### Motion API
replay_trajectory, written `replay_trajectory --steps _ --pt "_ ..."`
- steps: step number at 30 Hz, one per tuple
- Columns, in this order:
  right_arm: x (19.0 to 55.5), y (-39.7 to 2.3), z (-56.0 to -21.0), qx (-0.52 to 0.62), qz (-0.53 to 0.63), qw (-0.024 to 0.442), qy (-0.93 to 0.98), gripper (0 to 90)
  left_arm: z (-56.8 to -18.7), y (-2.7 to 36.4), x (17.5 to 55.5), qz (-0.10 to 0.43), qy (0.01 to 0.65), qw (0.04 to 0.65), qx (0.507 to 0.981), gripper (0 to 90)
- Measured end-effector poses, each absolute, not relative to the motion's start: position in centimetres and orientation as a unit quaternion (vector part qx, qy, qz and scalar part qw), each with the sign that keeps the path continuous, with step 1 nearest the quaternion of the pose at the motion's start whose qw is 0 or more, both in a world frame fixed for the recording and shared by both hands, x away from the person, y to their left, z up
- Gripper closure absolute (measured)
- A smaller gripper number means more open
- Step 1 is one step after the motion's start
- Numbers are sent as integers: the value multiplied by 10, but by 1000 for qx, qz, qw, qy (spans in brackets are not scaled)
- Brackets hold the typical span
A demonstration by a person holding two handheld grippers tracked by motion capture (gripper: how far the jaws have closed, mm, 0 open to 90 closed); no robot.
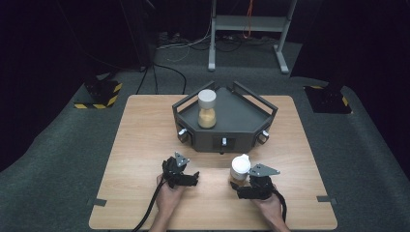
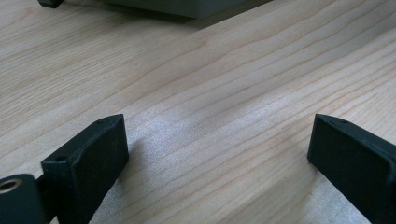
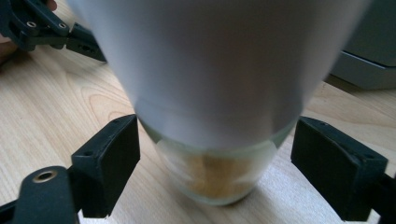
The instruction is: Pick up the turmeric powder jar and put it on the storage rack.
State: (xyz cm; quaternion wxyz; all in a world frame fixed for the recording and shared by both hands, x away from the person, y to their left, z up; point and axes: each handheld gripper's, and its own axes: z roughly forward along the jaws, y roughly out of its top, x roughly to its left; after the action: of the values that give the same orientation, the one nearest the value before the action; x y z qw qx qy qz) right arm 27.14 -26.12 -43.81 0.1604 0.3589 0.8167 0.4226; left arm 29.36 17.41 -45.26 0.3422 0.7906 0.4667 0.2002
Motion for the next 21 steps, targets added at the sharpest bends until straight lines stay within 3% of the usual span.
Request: replay_trajectory --steps 21 --pt "264 -252 -440 352 437 192 805 298 -453 174 294 200 467 342 791 51"
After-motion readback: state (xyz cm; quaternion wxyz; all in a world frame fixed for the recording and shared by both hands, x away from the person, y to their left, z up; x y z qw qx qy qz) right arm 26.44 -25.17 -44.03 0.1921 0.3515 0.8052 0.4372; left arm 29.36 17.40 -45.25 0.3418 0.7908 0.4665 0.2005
